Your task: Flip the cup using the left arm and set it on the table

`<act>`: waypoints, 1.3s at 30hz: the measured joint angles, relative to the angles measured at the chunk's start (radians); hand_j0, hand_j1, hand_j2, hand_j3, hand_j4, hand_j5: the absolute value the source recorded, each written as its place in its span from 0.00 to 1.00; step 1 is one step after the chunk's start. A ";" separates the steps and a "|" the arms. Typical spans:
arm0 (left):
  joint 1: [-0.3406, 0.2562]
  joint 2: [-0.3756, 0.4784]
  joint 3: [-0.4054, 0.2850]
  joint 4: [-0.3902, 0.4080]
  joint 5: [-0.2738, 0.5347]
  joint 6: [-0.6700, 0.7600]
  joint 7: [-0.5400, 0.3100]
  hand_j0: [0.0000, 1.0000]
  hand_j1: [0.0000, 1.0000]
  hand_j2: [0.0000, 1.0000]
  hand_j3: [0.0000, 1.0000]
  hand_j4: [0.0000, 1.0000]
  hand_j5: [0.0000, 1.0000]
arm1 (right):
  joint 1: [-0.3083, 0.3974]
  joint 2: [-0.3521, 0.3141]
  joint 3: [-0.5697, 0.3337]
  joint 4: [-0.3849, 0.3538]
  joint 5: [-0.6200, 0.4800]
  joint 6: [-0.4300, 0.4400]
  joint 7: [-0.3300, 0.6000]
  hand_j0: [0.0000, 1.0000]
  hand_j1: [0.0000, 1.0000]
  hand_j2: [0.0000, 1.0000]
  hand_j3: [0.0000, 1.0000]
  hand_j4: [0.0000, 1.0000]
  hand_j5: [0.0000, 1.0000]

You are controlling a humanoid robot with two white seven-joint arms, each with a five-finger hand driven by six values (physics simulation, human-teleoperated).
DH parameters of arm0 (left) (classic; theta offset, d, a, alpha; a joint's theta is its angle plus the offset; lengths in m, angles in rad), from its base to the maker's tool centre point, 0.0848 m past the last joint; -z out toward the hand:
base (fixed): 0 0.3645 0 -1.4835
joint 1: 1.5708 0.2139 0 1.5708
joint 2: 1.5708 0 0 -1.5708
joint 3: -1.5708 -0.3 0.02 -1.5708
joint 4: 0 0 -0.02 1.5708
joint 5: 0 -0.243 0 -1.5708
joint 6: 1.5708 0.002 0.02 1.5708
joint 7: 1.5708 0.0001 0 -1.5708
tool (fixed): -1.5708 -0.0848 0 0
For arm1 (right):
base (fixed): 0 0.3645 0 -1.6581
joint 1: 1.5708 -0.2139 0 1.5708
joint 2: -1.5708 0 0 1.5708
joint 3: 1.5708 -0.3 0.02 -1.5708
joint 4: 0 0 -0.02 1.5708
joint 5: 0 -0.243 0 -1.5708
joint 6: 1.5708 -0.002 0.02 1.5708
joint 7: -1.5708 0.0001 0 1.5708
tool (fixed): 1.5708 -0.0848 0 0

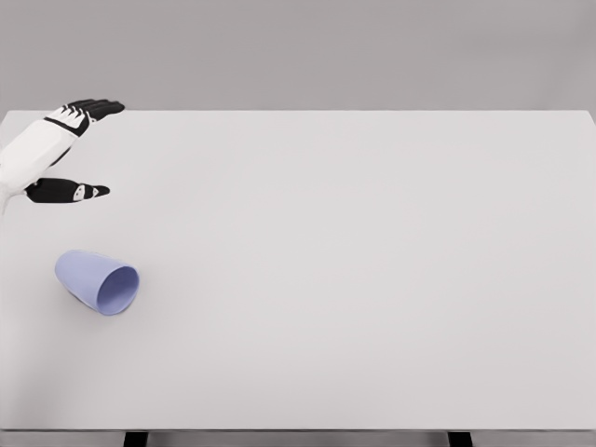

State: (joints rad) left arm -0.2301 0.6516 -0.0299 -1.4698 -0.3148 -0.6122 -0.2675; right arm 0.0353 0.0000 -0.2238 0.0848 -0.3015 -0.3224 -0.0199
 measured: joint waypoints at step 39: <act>-0.008 0.024 0.004 -0.083 -0.078 0.000 0.000 1.00 1.00 1.00 1.00 1.00 1.00 | -0.002 0.000 0.000 0.004 -0.001 0.000 0.000 1.00 1.00 1.00 1.00 1.00 1.00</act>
State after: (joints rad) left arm -0.2378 0.6754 -0.0258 -1.5527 -0.3923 -0.6122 -0.2680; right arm 0.0337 0.0000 -0.2238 0.0892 -0.3030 -0.3220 -0.0201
